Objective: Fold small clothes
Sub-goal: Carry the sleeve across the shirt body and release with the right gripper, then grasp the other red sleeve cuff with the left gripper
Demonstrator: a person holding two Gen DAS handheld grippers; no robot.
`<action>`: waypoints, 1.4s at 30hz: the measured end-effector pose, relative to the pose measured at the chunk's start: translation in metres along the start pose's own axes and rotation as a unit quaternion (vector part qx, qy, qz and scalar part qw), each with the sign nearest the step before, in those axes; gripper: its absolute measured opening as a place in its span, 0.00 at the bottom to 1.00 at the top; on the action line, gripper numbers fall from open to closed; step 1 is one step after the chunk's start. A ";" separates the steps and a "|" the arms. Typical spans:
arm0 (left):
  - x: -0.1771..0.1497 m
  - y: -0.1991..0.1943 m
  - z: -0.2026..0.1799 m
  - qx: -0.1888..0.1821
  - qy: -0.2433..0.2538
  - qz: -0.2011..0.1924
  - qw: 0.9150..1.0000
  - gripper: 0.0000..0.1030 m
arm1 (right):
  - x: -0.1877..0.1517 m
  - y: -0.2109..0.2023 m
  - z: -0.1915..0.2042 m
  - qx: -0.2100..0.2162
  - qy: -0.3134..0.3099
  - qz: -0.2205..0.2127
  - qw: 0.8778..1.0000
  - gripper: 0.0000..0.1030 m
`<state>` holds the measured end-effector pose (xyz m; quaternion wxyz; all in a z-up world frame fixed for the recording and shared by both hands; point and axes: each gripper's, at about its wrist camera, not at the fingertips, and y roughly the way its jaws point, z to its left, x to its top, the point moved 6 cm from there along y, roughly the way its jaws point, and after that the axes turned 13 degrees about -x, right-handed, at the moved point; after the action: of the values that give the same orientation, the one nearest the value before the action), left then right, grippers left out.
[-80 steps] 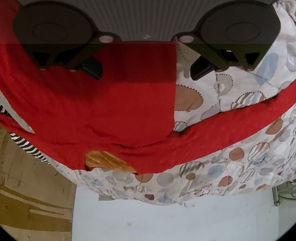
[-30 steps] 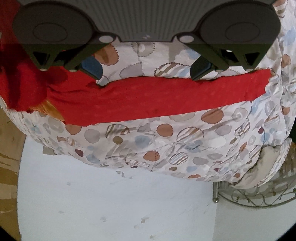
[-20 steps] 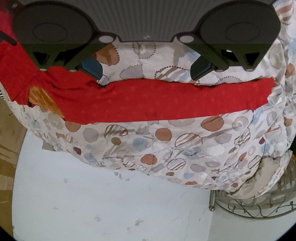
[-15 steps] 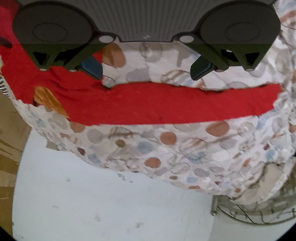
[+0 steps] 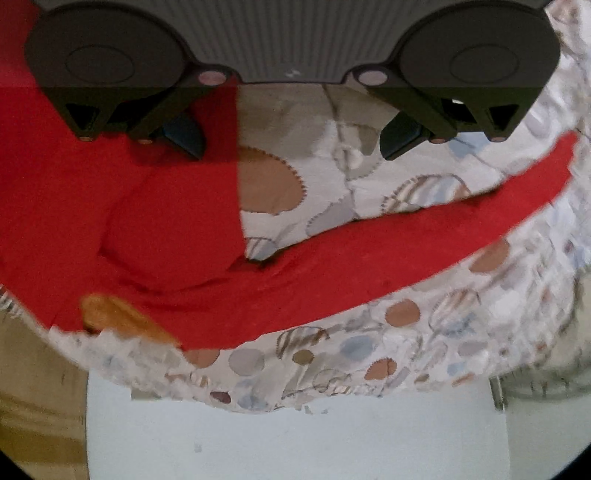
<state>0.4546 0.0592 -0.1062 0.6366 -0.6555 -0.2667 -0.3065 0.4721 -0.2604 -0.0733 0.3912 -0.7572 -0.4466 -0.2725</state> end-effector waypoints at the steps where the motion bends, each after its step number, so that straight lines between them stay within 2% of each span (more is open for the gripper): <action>1: 0.001 0.001 -0.001 0.008 0.004 -0.004 1.000 1.00 | -0.004 0.013 -0.005 -0.013 0.002 0.006 1.000 0.91; 3: 0.003 0.001 -0.003 0.012 0.004 -0.010 1.000 1.00 | -0.011 0.036 -0.009 -0.025 0.003 0.014 1.000 0.76; 6: 0.004 0.000 -0.006 0.018 0.010 -0.015 1.000 1.00 | -0.013 0.063 -0.011 -0.033 0.004 0.005 0.999 0.62; 8: 0.006 0.000 -0.007 0.019 0.014 -0.017 1.000 1.00 | -0.011 0.074 -0.008 -0.031 -0.002 -0.001 1.000 0.58; 13: 0.010 -0.003 -0.008 0.005 0.004 -0.031 0.999 1.00 | -0.005 0.092 0.013 -0.028 -0.082 -0.024 0.996 0.43; 14: 0.010 -0.005 -0.008 0.001 0.001 -0.035 0.999 1.00 | -0.003 0.094 0.015 -0.028 -0.088 -0.027 0.995 0.36; 15: 0.010 -0.007 -0.009 -0.003 -0.001 -0.039 0.999 1.00 | -0.002 0.094 0.017 -0.027 -0.092 -0.029 0.995 0.22; 17: 0.011 -0.012 -0.010 -0.017 -0.002 -0.050 0.999 1.00 | 0.000 0.092 0.016 -0.032 -0.086 -0.036 0.995 0.05; 18: 0.012 -0.014 -0.011 -0.022 -0.003 -0.056 0.998 1.00 | 0.001 0.091 0.011 -0.029 -0.067 -0.034 0.997 0.04; 20: 0.013 -0.016 -0.013 -0.026 0.000 -0.063 0.998 1.00 | 0.001 0.092 -0.005 -0.017 -0.002 -0.012 1.000 0.03; 22: 0.011 -0.011 -0.015 -0.020 0.010 -0.054 0.998 1.00 | -0.005 0.096 -0.025 -0.014 0.071 0.015 0.997 0.02; 24: 0.008 -0.003 -0.017 0.000 0.022 -0.032 0.999 1.00 | -0.017 0.104 -0.045 -0.002 0.152 0.053 0.987 0.02; 26: 0.004 0.004 -0.018 0.011 0.036 -0.020 0.999 1.00 | -0.032 0.116 -0.057 0.020 0.220 0.096 0.971 0.02; 28: 0.002 0.005 -0.018 0.013 0.037 -0.022 0.999 1.00 | -0.042 0.124 -0.055 0.035 0.246 0.124 0.961 0.02; 33: 0.004 0.004 -0.014 0.006 0.013 -0.017 1.000 1.00 | -0.040 0.124 -0.057 0.024 0.252 0.138 0.958 0.04; 34: 0.004 0.003 -0.012 0.001 0.004 -0.015 1.000 1.00 | -0.039 0.122 -0.061 0.020 0.254 0.141 0.957 0.07; 36: 0.006 0.000 -0.004 -0.012 -0.026 -0.013 0.999 1.00 | -0.040 0.115 -0.066 0.013 0.258 0.139 0.956 0.22; 38: 0.007 -0.006 0.005 -0.026 -0.060 -0.018 0.998 1.00 | -0.038 0.105 -0.072 0.005 0.253 0.130 0.959 0.27; 40: 0.008 -0.011 0.017 -0.028 -0.087 -0.025 0.995 1.00 | -0.033 0.095 -0.075 -0.005 0.238 0.118 0.964 0.37; 42: 0.009 -0.015 0.030 -0.019 -0.106 -0.031 0.994 1.00 | -0.023 0.089 -0.073 -0.004 0.227 0.097 0.969 0.60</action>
<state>0.4514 0.0890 -0.0902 0.5819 -0.6881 -0.3471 -0.2597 0.5358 -0.3587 -0.0819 0.5038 -0.7167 -0.2695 -0.3999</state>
